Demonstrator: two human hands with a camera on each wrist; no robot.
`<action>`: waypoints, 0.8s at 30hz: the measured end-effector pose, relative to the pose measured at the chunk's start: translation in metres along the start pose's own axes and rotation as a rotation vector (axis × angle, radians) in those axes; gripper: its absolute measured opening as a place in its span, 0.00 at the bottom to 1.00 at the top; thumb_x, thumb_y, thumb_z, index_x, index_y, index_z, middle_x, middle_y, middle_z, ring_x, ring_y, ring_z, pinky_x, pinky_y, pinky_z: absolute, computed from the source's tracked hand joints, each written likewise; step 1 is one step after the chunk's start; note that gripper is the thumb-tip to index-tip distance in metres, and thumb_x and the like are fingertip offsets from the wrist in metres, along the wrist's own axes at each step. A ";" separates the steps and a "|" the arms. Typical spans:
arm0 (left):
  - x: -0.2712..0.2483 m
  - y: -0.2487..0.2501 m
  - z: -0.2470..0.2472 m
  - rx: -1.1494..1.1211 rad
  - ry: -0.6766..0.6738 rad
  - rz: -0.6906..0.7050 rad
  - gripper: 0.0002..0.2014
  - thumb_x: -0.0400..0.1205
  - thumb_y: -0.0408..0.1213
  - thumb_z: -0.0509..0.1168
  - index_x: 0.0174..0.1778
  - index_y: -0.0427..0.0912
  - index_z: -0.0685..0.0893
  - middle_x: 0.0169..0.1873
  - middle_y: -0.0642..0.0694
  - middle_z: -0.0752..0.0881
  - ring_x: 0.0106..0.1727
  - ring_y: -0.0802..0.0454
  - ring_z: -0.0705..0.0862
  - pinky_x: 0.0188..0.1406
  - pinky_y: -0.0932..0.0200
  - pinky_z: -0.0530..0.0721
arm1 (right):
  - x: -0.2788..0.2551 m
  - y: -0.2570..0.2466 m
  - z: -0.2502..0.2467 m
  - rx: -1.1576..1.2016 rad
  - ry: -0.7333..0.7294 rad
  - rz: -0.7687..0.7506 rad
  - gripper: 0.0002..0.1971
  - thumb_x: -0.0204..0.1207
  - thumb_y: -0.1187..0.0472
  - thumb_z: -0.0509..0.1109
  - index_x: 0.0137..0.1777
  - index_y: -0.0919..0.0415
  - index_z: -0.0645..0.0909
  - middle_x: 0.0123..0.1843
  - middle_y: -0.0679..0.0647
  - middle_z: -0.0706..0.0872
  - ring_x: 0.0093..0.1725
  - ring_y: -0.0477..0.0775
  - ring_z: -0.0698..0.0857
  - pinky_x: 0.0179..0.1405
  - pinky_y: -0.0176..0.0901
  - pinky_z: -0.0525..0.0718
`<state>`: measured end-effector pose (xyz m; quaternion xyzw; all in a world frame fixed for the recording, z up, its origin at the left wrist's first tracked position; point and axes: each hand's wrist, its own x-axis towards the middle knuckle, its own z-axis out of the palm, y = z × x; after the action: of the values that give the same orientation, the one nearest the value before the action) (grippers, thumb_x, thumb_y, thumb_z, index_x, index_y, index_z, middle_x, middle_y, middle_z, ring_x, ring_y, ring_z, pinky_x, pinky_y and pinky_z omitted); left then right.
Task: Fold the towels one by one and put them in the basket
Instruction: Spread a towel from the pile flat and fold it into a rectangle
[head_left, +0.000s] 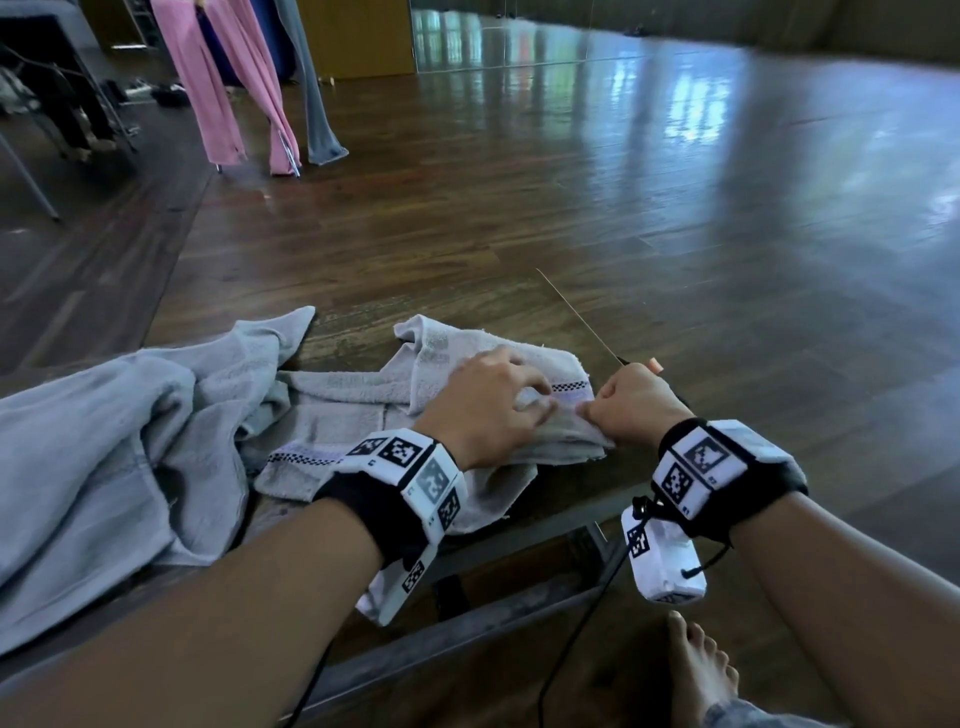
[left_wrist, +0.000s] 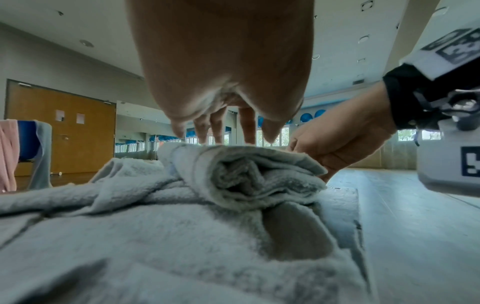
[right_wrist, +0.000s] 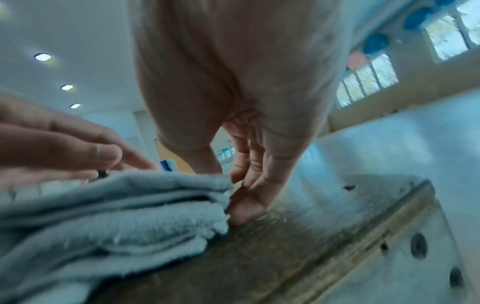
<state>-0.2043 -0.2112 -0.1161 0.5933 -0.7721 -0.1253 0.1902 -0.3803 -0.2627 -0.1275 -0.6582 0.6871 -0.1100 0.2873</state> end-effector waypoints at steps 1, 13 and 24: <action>0.001 -0.005 -0.001 0.065 0.004 -0.041 0.17 0.85 0.51 0.62 0.67 0.52 0.83 0.71 0.44 0.77 0.74 0.45 0.72 0.78 0.41 0.66 | -0.002 -0.002 0.003 -0.045 0.038 -0.006 0.06 0.78 0.62 0.71 0.42 0.65 0.83 0.39 0.57 0.86 0.47 0.57 0.87 0.45 0.45 0.83; 0.006 -0.019 -0.002 0.119 -0.032 -0.523 0.31 0.81 0.54 0.62 0.75 0.40 0.67 0.77 0.36 0.65 0.76 0.38 0.69 0.68 0.43 0.75 | -0.005 -0.015 0.047 -0.211 -0.206 -0.372 0.31 0.91 0.45 0.44 0.91 0.50 0.41 0.91 0.45 0.36 0.88 0.45 0.34 0.86 0.58 0.40; 0.014 -0.017 -0.016 -0.809 0.022 -0.739 0.18 0.67 0.44 0.75 0.48 0.38 0.84 0.46 0.39 0.87 0.52 0.41 0.87 0.48 0.49 0.83 | -0.007 -0.026 0.025 -0.263 -0.056 -0.336 0.27 0.88 0.46 0.54 0.84 0.53 0.60 0.87 0.54 0.63 0.83 0.60 0.65 0.75 0.64 0.72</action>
<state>-0.1860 -0.2288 -0.1069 0.7057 -0.4005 -0.4645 0.3547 -0.3454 -0.2527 -0.1327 -0.7980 0.5680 -0.0474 0.1958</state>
